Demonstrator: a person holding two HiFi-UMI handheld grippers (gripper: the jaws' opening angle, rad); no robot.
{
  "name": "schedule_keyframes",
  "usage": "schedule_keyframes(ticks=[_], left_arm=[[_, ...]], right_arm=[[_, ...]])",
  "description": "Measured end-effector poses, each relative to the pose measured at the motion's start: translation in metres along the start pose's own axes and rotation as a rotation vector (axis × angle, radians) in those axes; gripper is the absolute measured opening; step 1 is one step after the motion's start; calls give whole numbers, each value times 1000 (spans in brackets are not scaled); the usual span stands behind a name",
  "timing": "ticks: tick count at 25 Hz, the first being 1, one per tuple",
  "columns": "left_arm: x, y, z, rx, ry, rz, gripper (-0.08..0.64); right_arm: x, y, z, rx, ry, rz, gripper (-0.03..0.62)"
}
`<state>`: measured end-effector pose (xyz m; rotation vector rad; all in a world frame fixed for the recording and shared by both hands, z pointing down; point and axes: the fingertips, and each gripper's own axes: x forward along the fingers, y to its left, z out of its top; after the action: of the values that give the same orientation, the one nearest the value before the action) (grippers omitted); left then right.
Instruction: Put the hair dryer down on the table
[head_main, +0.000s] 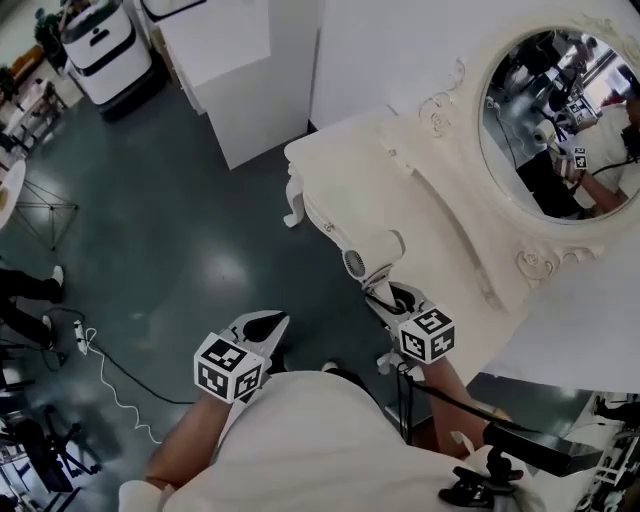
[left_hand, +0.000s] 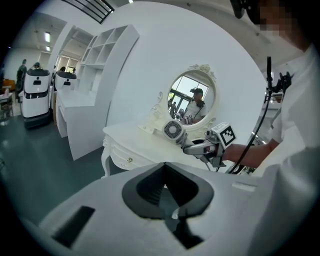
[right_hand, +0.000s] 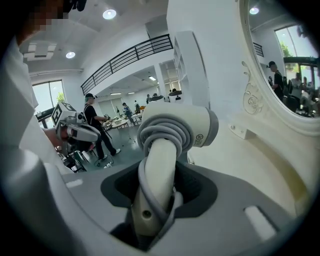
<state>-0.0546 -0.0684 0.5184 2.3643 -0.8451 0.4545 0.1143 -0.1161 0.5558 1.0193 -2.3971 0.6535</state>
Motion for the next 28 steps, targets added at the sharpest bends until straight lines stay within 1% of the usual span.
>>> schedule_keyframes(ticks=[4, 7, 11, 16, 21, 24, 28], left_arm=[[-9, 53, 31, 35, 27, -44, 3], [-13, 95, 45, 62, 55, -52, 2], [-5, 134, 63, 32, 55, -38, 3], [24, 159, 100, 10, 35, -1, 3], [53, 175, 138, 0, 19, 58, 3], [71, 182, 152, -8, 27, 91, 3], [91, 191, 167, -43, 24, 141, 3]], right_arm=[[42, -20, 38, 17, 1, -65, 178], [74, -39, 59, 25, 7, -102, 178], [110, -72, 77, 27, 44, -118, 178], [155, -130, 102, 8, 81, -109, 178], [194, -196, 125, -21, 122, -102, 178], [219, -232, 130, -28, 152, -94, 178], [252, -275, 134, -23, 182, -98, 178]])
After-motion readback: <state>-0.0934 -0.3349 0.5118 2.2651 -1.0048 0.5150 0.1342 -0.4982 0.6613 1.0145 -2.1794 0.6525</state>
